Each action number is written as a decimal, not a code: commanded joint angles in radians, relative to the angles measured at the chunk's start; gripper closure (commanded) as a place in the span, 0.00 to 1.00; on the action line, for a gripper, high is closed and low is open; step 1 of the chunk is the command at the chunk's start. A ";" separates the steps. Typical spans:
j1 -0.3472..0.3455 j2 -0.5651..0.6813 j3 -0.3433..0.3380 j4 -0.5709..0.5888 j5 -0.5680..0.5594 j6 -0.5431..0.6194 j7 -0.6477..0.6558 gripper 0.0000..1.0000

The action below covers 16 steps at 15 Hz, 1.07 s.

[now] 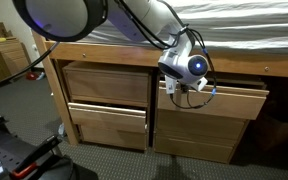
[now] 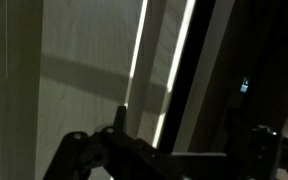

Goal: Close the top right drawer

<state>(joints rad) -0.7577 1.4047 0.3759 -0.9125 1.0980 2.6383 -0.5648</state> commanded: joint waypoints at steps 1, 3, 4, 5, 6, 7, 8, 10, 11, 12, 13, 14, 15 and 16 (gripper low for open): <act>0.023 0.019 -0.050 0.022 -0.058 -0.086 0.104 0.00; 0.049 0.013 -0.124 0.016 -0.145 -0.171 0.244 0.00; 0.067 0.018 -0.164 0.026 -0.193 -0.209 0.323 0.00; 0.078 0.027 -0.197 0.041 -0.240 -0.259 0.385 0.00; 0.080 0.031 -0.221 0.055 -0.280 -0.331 0.439 0.00; 0.096 0.039 -0.269 0.087 -0.317 -0.398 0.507 0.00; 0.105 0.035 -0.303 0.100 -0.359 -0.450 0.570 0.00; 0.120 0.023 -0.362 0.130 -0.440 -0.548 0.696 0.00; 0.125 0.042 -0.370 0.169 -0.458 -0.522 0.733 0.00; 0.125 0.044 -0.368 0.178 -0.441 -0.477 0.724 0.00; 0.129 0.052 -0.364 0.192 -0.428 -0.391 0.708 0.00; 0.129 0.062 -0.361 0.206 -0.425 -0.351 0.691 0.00; 0.140 0.071 -0.370 0.208 -0.433 -0.294 0.691 0.00; 0.143 0.079 -0.372 0.206 -0.435 -0.260 0.694 0.00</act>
<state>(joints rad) -0.6363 1.4273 0.0241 -0.7613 0.6724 2.2804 0.1251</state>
